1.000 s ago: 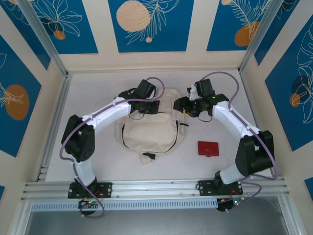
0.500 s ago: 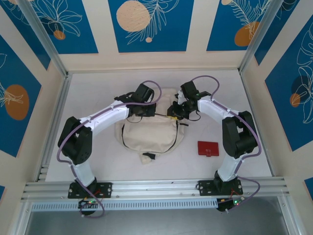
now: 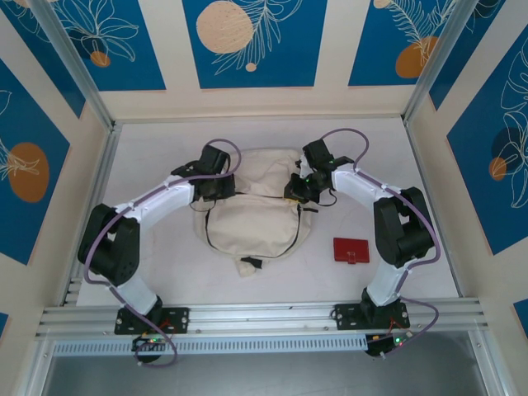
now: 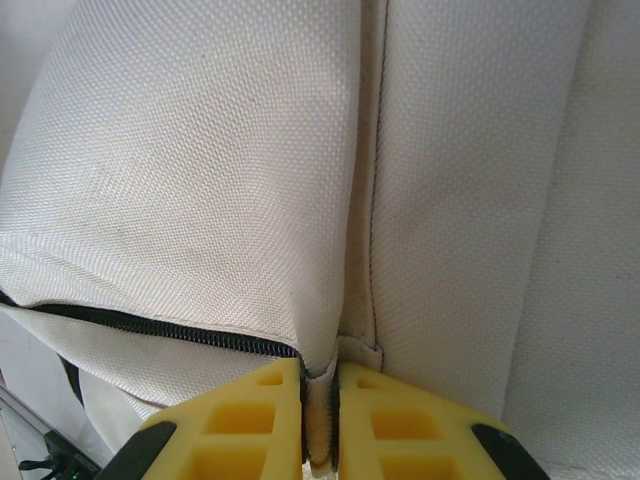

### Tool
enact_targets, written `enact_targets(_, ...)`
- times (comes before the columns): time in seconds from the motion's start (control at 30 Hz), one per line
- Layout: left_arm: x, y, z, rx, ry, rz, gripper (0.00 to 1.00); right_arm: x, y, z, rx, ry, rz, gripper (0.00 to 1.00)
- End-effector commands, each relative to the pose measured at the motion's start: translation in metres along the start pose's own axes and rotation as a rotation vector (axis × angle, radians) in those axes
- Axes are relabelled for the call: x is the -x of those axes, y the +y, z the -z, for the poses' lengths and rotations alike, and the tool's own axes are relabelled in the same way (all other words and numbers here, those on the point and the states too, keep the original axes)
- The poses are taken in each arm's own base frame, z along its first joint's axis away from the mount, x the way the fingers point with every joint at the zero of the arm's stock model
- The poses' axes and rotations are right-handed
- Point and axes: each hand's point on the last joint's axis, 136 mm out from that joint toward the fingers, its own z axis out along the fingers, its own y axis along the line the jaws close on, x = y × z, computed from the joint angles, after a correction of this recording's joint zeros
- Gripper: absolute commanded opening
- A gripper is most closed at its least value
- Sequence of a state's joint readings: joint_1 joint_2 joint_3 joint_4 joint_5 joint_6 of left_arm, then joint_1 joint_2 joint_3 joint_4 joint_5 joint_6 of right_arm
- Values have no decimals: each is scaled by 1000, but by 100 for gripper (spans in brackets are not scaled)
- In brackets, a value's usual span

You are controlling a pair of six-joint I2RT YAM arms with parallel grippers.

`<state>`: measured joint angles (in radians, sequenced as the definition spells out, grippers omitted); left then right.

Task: Pack books, pencil case, and school supplies into a backpack

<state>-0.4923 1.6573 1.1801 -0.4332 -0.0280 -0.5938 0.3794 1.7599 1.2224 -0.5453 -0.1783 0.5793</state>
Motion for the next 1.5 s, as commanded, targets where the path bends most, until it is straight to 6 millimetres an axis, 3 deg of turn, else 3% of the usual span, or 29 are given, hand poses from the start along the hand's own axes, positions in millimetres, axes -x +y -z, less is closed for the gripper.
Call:
enact_targets(0.0, 7, 31, 7, 77, -40, 53, 0, -18, -45, -7, -168, 50, -64, 14)
enact_targets(0.23, -6, 73, 9, 233, -16, 140, 0, -14, -29, -6, -105, 46, -37, 15)
enact_targets(0.33, -10, 75, 8, 228, -11, 157, 0, -11, -8, -4, -44, 50, 9, 16)
enact_targets(0.4, -10, 74, 10, 219, -12, 163, 5, -9, 7, -2, 4, 50, 37, 20)
enact_targets(0.5, -6, 73, 19, 209, -23, 171, 28, -5, 24, 9, 38, 31, 76, 32)
enact_targets(0.67, 6, 68, 49, 173, -71, 172, 67, 4, 28, 52, -16, -107, 97, 68)
enact_targets(0.8, 12, 77, 76, 177, -115, 178, 84, 3, 7, 84, -111, -190, 60, 76)
enact_targets(0.93, 11, 92, 101, 202, -158, 178, 100, -18, -37, 102, -224, -217, -61, 77)
enact_targets(1.03, 10, 101, 114, 214, -193, 164, 100, -44, -73, 107, -287, -199, -167, 77)
enact_targets(1.17, 7, 110, 123, 217, -215, 169, 100, -77, -107, 107, -347, -157, -270, 78)
enact_targets(1.3, 5, 115, 124, 202, -215, 208, 100, -102, -136, 93, -379, -110, -386, 77)
enact_targets(1.47, 5, 110, 123, 157, -212, 211, 100, -108, -159, 73, -379, -97, -487, 76)
